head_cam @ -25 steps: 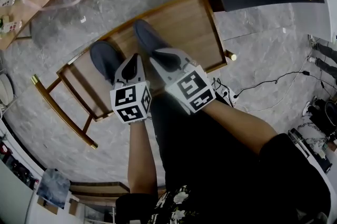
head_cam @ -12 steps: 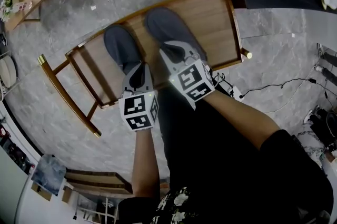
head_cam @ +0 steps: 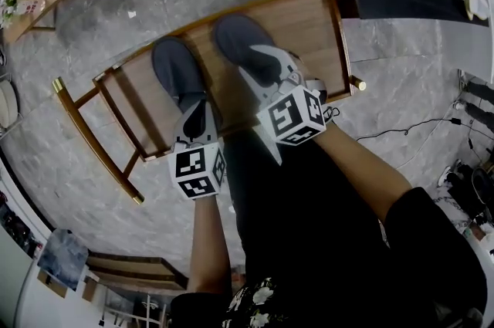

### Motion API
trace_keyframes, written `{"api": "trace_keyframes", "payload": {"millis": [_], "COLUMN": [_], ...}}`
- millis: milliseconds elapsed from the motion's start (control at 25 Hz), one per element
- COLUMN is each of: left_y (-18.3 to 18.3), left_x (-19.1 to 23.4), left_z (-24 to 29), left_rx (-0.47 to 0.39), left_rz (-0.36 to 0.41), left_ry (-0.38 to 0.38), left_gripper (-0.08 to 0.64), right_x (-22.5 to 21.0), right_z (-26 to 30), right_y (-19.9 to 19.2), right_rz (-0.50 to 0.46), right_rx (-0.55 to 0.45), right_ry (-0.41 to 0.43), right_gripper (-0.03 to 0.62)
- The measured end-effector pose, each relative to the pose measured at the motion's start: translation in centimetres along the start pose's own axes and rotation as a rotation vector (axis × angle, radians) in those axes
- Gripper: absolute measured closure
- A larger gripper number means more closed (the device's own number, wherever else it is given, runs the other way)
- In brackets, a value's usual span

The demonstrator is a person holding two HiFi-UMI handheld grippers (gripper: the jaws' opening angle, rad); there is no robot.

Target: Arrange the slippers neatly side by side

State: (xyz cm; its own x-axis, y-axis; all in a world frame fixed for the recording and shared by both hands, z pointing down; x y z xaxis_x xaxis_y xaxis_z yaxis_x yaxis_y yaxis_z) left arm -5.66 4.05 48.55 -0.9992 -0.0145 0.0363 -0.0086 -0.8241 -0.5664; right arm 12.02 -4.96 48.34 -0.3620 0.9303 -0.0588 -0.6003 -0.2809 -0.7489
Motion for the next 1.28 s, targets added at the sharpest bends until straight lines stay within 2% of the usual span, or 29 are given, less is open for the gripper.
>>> {"api": "trace_keyframes", "payload": {"millis": [120, 240, 440, 640, 680, 720, 760, 960, 1160, 1280], "left_y": [-0.1, -0.4, -0.6, -0.2, 0.0, 0.2, 0.3, 0.8, 2.1, 2.8], "left_x": [0.3, 0.7, 1.2, 1.9, 2.0, 2.1, 2.3, 3.8, 4.9, 5.4], "left_z": [-0.2, -0.3, -0.7, -0.6, -0.5, -0.5, -0.5, -1.0, -0.8, -0.6], "left_rx": [0.0, 0.004, 0.005, 0.01, 0.007, 0.004, 0.002, -0.034, -0.074, -0.088], "left_rz": [-0.006, -0.014, -0.02, -0.001, 0.002, 0.005, 0.009, 0.019, 0.027, 0.038], "left_ry": [-0.001, 0.002, -0.012, -0.025, -0.026, -0.028, -0.029, 0.009, 0.005, -0.011], "left_gripper": [0.558, 0.558, 0.558, 0.558, 0.558, 0.558, 0.558, 0.558, 0.558, 0.558], "right_x": [-0.3, 0.2, 1.0, 1.0, 0.9, 0.8, 0.7, 0.7, 0.6, 1.0], "right_z": [1.1, 1.8, 1.9, 2.1, 2.2, 2.3, 2.2, 0.9, -1.1, -1.5], "right_y": [-0.7, -1.0, 0.0, -1.4, -1.7, -1.9, -2.0, -0.7, 1.7, 2.6], "right_rz": [-0.005, 0.007, 0.036, 0.061, 0.047, 0.04, 0.051, 0.276, 0.591, 0.756], "right_rx": [0.069, 0.09, 0.075, 0.127, 0.136, 0.137, 0.126, 0.004, -0.217, -0.315], "right_ry": [0.06, 0.094, 0.106, 0.049, 0.032, 0.015, 0.002, -0.051, -0.167, -0.228], "right_gripper": [0.454, 0.444, 0.43, 0.43, 0.435, 0.477, 0.562, 0.581, 0.583, 0.583]}}
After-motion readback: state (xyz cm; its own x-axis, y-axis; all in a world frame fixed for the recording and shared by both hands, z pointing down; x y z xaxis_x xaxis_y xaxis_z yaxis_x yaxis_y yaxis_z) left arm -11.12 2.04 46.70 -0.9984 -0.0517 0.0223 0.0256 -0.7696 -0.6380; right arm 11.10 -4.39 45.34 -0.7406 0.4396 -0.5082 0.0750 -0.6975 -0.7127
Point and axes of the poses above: the fingertips, and each gripper's own axes: z forward along the fingers, x to its left, y out of its top, the point moved 10 cm from there along -z, backward along the fingers, and after that the axes turned 15 degrees about y, right-handed, at the moved point
